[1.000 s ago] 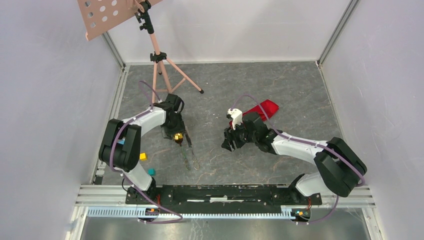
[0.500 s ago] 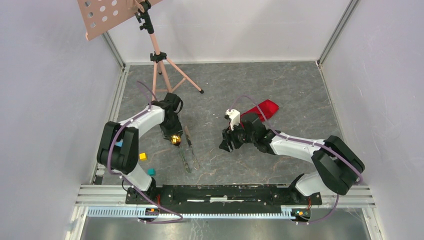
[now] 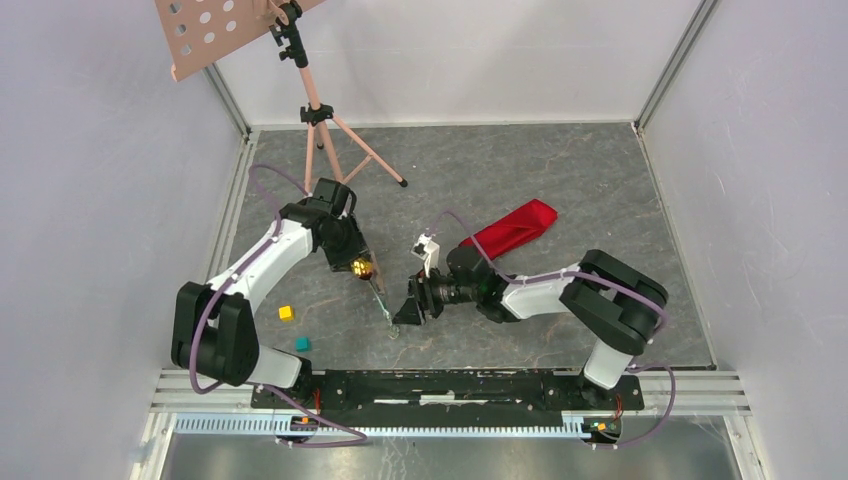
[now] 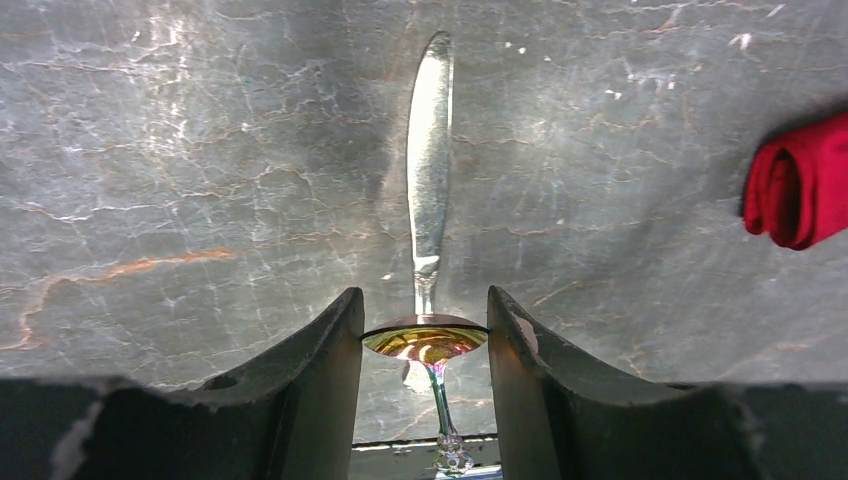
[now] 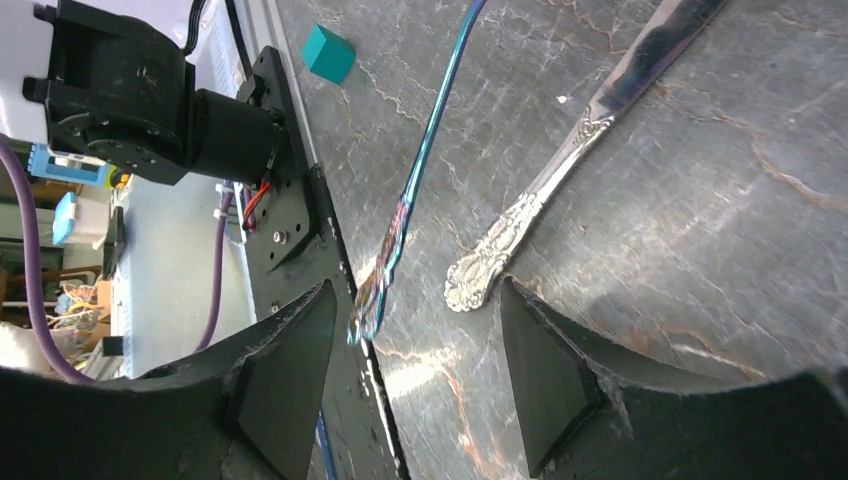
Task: Fold the napkin into a case and place the utensils inside
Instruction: Pass from the left arm to the right, then pass from the right arm to the left
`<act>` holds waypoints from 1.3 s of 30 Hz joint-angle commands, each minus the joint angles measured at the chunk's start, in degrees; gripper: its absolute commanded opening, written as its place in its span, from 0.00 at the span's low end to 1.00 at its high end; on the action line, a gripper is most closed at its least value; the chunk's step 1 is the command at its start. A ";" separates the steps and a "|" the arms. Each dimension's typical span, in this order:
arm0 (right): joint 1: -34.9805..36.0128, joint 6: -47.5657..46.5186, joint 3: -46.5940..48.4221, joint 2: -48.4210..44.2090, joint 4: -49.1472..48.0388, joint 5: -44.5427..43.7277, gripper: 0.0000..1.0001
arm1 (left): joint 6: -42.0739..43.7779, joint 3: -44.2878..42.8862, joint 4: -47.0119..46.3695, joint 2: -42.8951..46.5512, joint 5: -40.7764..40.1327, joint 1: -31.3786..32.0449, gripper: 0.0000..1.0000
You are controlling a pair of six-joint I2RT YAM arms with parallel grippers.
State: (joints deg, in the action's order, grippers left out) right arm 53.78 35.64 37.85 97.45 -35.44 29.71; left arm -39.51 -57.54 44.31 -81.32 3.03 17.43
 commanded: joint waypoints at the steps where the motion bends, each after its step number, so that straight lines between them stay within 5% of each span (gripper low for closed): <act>1: 1.77 4.70 4.07 3.16 -6.99 -0.02 0.66 | -4.90 -1.55 -3.43 3.30 3.81 0.03 0.15; 6: 2.21 5.80 4.51 4.55 -6.90 -0.87 0.51 | -6.92 -0.54 -5.59 4.43 5.43 0.06 0.15; 9: 1.93 4.94 4.85 4.12 -5.71 -0.29 0.22 | -8.44 1.02 -8.28 5.68 7.11 0.02 0.16; 12: -0.41 2.92 3.21 1.58 -3.07 1.67 0.01 | -6.21 2.20 -11.90 6.95 11.59 -0.10 0.43; 13: -1.72 2.27 1.30 -0.10 -3.51 2.74 0.00 | -4.14 2.53 -13.20 7.74 13.61 -0.03 0.58; 16: -7.01 -3.40 -0.90 -4.32 3.10 10.43 0.01 | 3.54 3.71 -17.50 11.95 20.14 -0.03 0.83; 19: -12.28 -12.99 -1.02 -8.56 16.87 18.06 0.00 | 12.83 4.55 -18.30 16.26 26.64 -0.03 0.92; 26: -14.32 -33.12 3.05 -19.82 46.59 24.49 0.01 | 29.61 1.87 -7.17 20.33 37.26 0.19 0.90; 33: -14.32 -33.08 2.69 -25.41 48.46 25.93 0.00 | 33.02 7.50 -12.71 30.64 44.32 8.59 0.88; 39: -13.82 -34.37 2.50 -25.71 48.92 27.06 0.00 | 34.92 7.26 -11.67 31.19 41.20 10.96 0.70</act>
State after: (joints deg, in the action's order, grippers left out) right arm 39.53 3.51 38.35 73.08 12.88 55.13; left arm -9.47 -49.95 33.82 -49.10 43.62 28.01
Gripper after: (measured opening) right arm 0.029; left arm 0.753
